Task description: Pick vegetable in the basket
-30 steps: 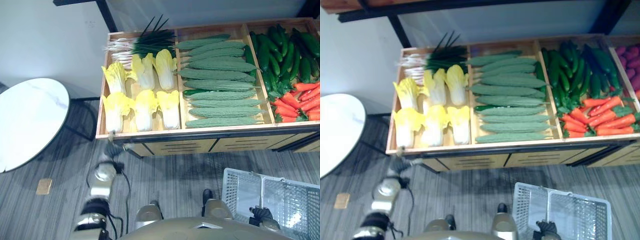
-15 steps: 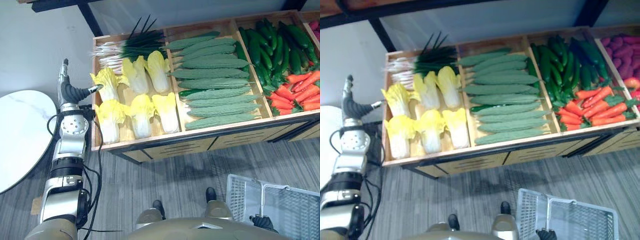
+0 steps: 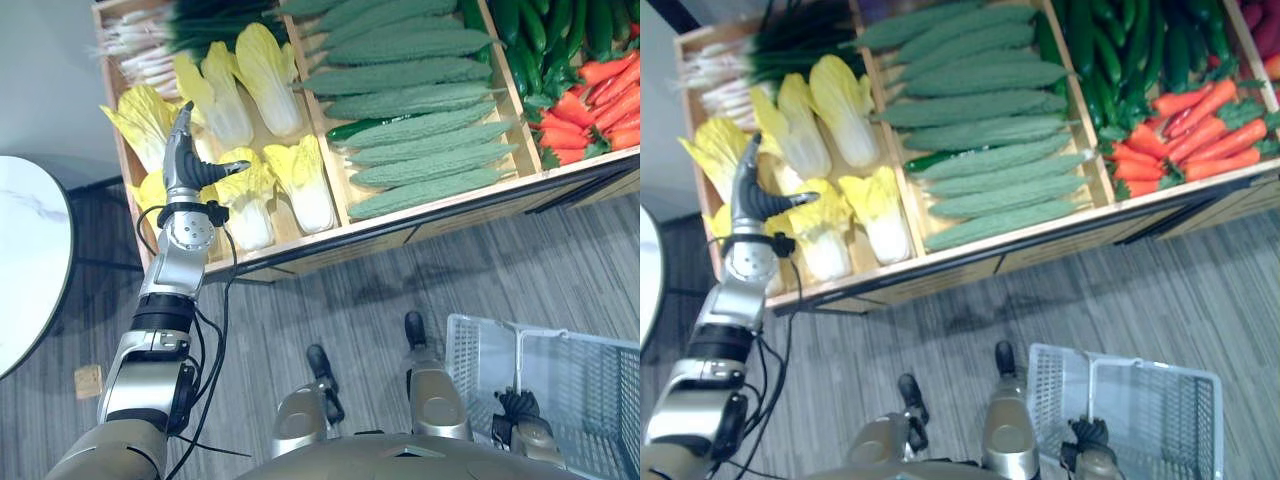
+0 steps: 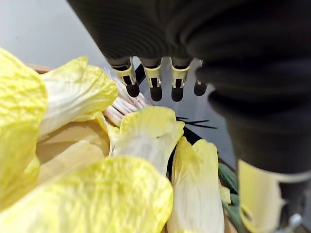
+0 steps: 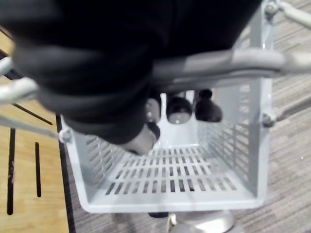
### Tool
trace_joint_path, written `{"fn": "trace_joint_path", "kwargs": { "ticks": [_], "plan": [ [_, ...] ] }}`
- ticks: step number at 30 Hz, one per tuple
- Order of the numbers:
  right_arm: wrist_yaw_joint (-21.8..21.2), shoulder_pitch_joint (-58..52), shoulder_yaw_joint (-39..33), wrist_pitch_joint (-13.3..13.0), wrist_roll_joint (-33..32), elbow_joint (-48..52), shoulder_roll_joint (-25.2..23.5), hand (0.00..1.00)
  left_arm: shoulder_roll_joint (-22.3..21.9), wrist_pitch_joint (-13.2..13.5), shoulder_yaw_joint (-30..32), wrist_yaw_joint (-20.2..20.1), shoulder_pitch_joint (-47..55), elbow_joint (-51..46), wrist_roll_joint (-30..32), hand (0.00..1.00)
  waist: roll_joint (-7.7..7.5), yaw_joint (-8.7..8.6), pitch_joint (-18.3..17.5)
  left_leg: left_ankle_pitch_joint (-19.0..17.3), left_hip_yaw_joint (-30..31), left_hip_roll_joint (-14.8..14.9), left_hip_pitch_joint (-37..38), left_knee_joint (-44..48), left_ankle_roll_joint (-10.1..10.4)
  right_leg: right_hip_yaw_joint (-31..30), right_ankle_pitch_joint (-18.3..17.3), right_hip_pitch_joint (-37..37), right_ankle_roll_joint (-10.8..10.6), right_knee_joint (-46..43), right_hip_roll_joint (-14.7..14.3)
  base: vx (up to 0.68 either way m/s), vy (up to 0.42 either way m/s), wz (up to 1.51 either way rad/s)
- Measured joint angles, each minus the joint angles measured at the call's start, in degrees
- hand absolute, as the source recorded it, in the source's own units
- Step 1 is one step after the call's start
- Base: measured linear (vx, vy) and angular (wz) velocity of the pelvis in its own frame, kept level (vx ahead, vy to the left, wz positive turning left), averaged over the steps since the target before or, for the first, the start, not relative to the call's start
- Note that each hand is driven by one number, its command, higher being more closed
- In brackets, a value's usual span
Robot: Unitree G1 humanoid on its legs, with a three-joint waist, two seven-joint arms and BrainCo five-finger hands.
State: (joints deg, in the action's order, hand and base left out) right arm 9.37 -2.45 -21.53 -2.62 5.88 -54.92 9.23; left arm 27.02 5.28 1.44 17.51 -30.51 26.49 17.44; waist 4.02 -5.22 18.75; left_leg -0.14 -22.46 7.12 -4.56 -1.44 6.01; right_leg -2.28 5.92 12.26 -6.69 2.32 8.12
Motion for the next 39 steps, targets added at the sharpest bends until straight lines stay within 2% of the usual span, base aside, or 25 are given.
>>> {"fn": "trace_joint_path", "kwargs": {
  "ticks": [4, 6, 9, 15, 16, 22, 29, 32, 37, 39],
  "plan": [
    [1.0, 2.4, 0.0, 0.0, 0.0, 0.0, 0.6, 1.0, -0.4, -0.2, -0.7, 0.0, -2.5, 2.6, 0.0, 0.0, 0.04, 0.07, 2.4, 0.2, -0.6, -0.4, -0.7, 0.0, -0.3, -0.7, 0.6, 1.0, -0.3, 0.0, 0.1, -0.03, 0.002, -0.04],
    [1.6, 3.7, -0.1, 0.0, -0.1, 0.1, 1.0, 1.0, -1.9, -0.7, -1.6, 0.0, -2.5, 3.1, 0.0, 0.0, 0.51, 0.1, 3.5, 0.3, -0.8, -0.6, -1.1, 0.0, -0.4, -1.5, 0.8, 1.6, -0.3, 0.0, 0.2, -0.02, 0.002, -0.06],
    [2.3, 5.5, -0.1, 0.0, -0.1, 0.2, 1.0, 1.0, -2.1, -1.3, -1.9, 0.0, -2.5, 3.6, 0.0, 0.0, 0.67, 0.31, 4.2, 0.3, -2.1, -0.8, -2.4, 0.1, -0.5, -2.5, 1.4, 3.6, -0.3, 0.0, 0.1, -0.01, -0.003, -0.16],
    [2.7, 7.2, -0.4, 0.0, -0.1, -0.2, 2.2, 1.0, -4.5, -1.8, -1.2, 0.6, -2.4, 3.4, 0.1, 0.0, 2.45, 0.26, 6.2, 0.3, -2.6, -1.1, -2.3, 0.1, -0.5, -3.6, 1.7, 3.9, -0.5, 0.1, 0.3, 0.0, -0.005, -0.07],
    [3.0, 7.2, -0.4, -0.1, -0.1, -0.2, 2.2, 1.0, -5.3, -2.0, -1.2, 0.9, -1.2, 2.8, 0.1, 1.0, 2.91, 0.27, 6.4, 0.3, -2.8, -1.1, -2.4, 0.1, -0.5, -3.8, 1.7, 4.1, -0.6, 0.1, 0.2, 0.0, -0.012, -0.04],
    [3.3, 7.6, -0.3, -0.2, -0.1, -0.9, 2.3, 1.0, -6.6, -1.9, 0.0, 1.2, 1.2, 2.7, 0.7, 1.0, 3.39, 0.96, 6.7, 0.3, -3.6, -1.1, -2.4, -0.3, -0.5, -4.3, 1.7, 4.6, -0.6, 0.1, 0.0, 0.01, -0.013, -0.06],
    [3.3, 9.5, 0.4, 0.1, 0.0, -2.7, 2.6, 1.0, -6.5, -1.7, 1.5, 1.1, 0.5, 4.8, 2.4, 1.0, 3.38, 0.92, 6.7, 0.3, -3.6, -1.2, -2.4, -0.5, -0.6, -4.5, 1.9, 4.5, -0.9, 0.9, 0.0, 0.02, -0.009, -0.01],
    [3.2, 9.5, 1.5, 0.4, 0.0, -2.9, 2.7, 1.0, -6.5, -1.8, 1.6, 1.1, 0.5, 5.3, 2.4, 1.0, 3.38, 0.31, 6.7, 0.3, -3.4, -1.0, -1.9, -0.5, -0.5, -3.5, 1.8, 3.7, -0.9, 1.0, 0.0, 0.03, -0.016, 0.07],
    [2.9, 9.3, 1.9, 1.2, 0.0, -3.1, 2.3, 1.0, -6.6, -2.8, 1.6, 0.0, 0.7, 4.7, 2.4, 1.0, 3.27, -0.16, 6.7, -0.1, -2.3, -0.3, 0.6, -0.5, -0.3, -1.4, 1.8, 0.7, -0.9, 1.2, -0.5, 0.01, -0.014, 0.04],
    [2.2, 8.7, 2.0, 1.5, 0.0, -3.0, 2.0, 1.0, -6.6, -3.6, 1.6, -0.3, 2.2, 0.5, 2.4, 1.0, 2.89, -0.09, 6.5, -0.1, -2.1, 0.2, 1.0, -0.5, -0.2, -0.6, 1.8, 0.1, -0.8, 1.2, -0.9, 0.0, -0.03, 0.09]
  ]
}}
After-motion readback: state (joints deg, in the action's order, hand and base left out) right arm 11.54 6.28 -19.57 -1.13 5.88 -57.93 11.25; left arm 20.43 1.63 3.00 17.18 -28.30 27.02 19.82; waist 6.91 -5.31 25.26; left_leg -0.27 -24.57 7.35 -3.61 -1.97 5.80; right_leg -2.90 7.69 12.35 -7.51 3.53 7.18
